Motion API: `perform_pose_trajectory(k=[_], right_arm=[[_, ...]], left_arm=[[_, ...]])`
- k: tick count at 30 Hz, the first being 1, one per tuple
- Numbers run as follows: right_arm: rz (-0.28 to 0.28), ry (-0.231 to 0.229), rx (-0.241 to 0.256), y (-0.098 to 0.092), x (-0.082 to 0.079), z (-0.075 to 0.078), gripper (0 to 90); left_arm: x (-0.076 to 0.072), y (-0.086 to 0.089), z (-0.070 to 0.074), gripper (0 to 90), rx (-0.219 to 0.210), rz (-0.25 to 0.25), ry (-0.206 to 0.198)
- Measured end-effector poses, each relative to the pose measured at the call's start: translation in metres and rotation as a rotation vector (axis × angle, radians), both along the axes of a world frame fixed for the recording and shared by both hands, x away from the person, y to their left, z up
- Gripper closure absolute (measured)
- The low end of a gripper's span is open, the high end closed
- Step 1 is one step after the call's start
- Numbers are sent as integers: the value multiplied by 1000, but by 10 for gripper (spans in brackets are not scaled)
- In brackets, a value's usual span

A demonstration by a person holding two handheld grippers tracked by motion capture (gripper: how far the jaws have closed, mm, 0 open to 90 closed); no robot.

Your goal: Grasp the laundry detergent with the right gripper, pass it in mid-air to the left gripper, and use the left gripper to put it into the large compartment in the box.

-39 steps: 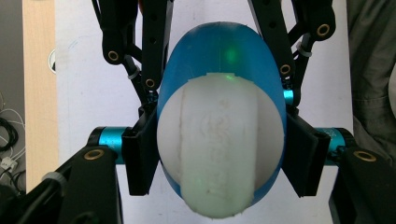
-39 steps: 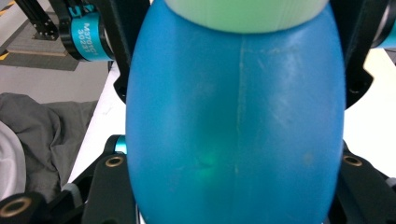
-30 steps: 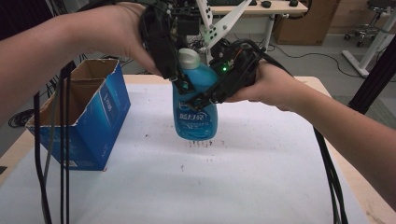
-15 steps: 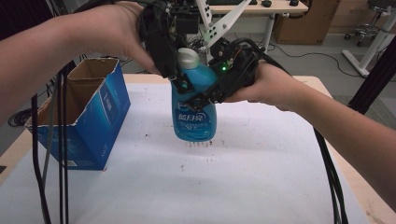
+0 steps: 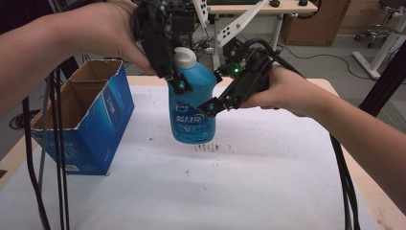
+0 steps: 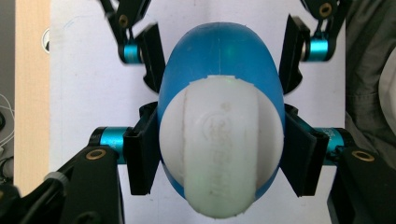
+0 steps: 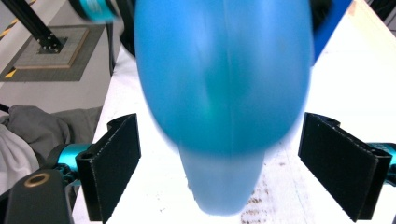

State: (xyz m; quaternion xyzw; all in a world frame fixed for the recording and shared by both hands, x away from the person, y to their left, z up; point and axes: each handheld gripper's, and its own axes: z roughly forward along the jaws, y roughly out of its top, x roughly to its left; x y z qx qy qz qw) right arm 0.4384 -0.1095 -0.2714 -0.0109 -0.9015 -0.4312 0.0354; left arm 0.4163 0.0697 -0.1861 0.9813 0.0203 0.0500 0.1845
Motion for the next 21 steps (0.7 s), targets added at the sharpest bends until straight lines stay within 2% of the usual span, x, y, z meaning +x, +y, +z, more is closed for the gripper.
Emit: perform_pose_trajectory(k=[6, 13, 14, 15, 16, 21], right_arm=[[-71, -7, -53, -15, 4, 0, 122], [-185, -21, -150, -44, 10, -6, 122], [-185, -21, -150, -44, 10, -6, 122], [-200, -17, -160, -49, 10, -6, 122], [-221, -3, -183, -59, 12, -8, 122], [-275, -1, -239, -82, 14, -10, 122]], left_arm=[[-1, 18, 11, 384, -22, 64, 3], [0, 49, 26, 384, -60, 204, -15], [0, 49, 26, 384, -60, 204, -15], [-1, 62, 34, 384, -68, 253, -31], [-1, 68, 37, 384, -72, 274, -36], [-5, 102, 55, 385, -106, 382, -69]])
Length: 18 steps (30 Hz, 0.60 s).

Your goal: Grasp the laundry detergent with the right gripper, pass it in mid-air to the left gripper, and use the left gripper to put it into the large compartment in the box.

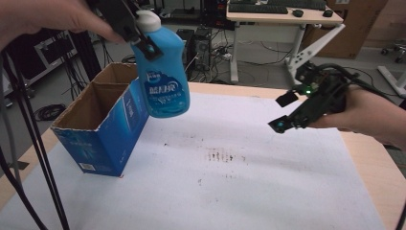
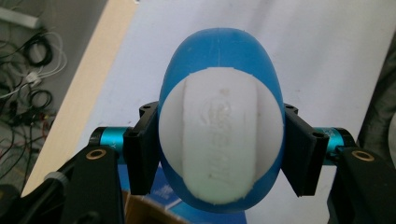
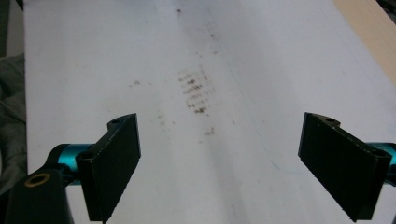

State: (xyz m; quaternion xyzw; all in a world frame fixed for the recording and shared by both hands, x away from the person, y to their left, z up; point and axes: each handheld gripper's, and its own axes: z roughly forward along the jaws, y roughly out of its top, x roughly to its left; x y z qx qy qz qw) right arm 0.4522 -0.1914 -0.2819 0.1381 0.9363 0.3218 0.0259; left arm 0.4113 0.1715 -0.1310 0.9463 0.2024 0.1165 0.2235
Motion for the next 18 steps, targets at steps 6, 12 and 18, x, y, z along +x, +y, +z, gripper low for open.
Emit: perform_pose_trajectory(k=[6, 12, 18], right_arm=[[-65, -10, -21, -26, 4, 0, 122], [-129, -16, -41, -50, 8, -2, 123], [-179, -21, -63, -68, 11, -4, 122]], left_arm=[[-9, 41, 17, 384, -41, 157, -29], [-18, 77, 27, 385, -35, 307, -34], [-24, 98, 24, 385, 8, 407, -36]])
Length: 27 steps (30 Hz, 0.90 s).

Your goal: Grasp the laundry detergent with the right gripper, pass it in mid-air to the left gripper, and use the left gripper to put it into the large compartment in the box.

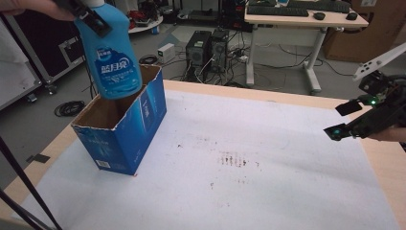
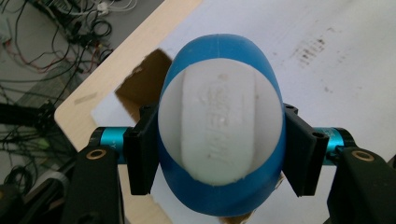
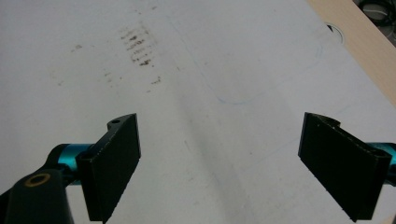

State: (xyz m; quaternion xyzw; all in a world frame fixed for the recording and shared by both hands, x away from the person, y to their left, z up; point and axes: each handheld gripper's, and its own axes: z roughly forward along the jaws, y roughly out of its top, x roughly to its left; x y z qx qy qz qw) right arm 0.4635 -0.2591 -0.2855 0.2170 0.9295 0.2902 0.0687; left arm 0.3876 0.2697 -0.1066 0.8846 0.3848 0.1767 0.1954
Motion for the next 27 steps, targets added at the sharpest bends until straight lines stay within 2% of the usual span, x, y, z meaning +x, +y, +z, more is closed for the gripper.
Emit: perform_pose_trajectory(k=[4, 8, 16, 27], right_arm=[[-17, -4, -15, -7, 1, -1, 123], [-24, -3, -22, -9, 1, -1, 122], [-39, -2, -23, -14, -1, -1, 122], [-47, -4, -37, -18, -3, -3, 122]], left_arm=[[-1, 9, -4, 385, -1, 35, 14], [-1, 12, -10, 385, -1, 47, 18], [0, 15, -42, 385, 14, 62, 55], [6, 16, -100, 386, 50, 71, 120]])
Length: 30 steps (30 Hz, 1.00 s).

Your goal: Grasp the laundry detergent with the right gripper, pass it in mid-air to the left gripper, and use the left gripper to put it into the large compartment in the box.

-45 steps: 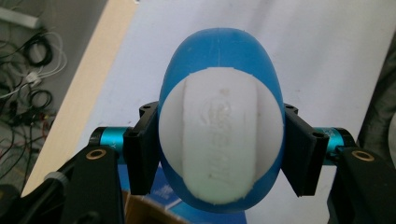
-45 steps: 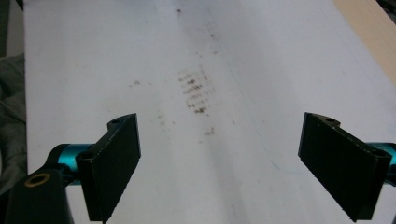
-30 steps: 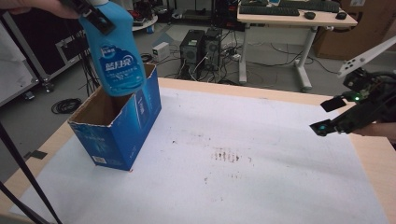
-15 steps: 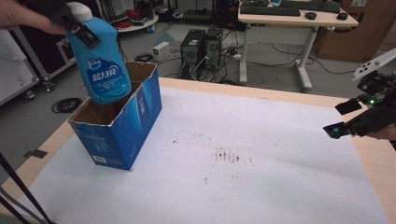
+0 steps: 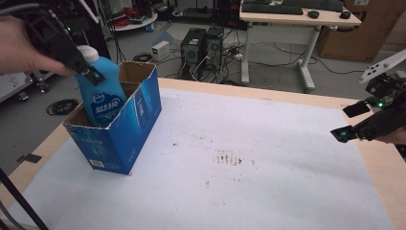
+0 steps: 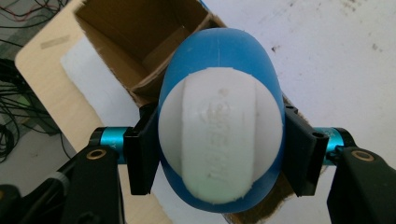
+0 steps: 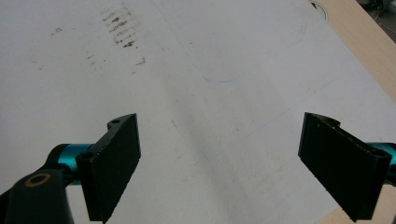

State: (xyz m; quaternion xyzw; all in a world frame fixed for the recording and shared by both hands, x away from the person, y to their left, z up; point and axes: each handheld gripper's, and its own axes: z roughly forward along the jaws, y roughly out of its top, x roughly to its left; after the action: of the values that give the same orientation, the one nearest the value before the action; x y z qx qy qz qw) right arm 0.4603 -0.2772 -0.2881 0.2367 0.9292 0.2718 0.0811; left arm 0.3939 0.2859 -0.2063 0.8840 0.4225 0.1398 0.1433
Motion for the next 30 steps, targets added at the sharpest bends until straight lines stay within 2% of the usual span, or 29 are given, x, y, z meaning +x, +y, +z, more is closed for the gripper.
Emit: perform_pose_trajectory(k=[10, 15, 25, 30], right_arm=[[-10, -1, -4, -2, -3, -2, 123], [-18, -14, -2, -3, -3, -2, 123], [-22, -12, -1, -3, -2, -3, 122], [-23, -11, -1, -4, -3, -3, 123]], left_arm=[[9, -3, -39, 385, 31, -37, 37], [10, -3, -54, 385, 51, -40, 49], [9, -4, -72, 385, 59, -60, 62], [8, -3, -72, 385, 50, -63, 50]])
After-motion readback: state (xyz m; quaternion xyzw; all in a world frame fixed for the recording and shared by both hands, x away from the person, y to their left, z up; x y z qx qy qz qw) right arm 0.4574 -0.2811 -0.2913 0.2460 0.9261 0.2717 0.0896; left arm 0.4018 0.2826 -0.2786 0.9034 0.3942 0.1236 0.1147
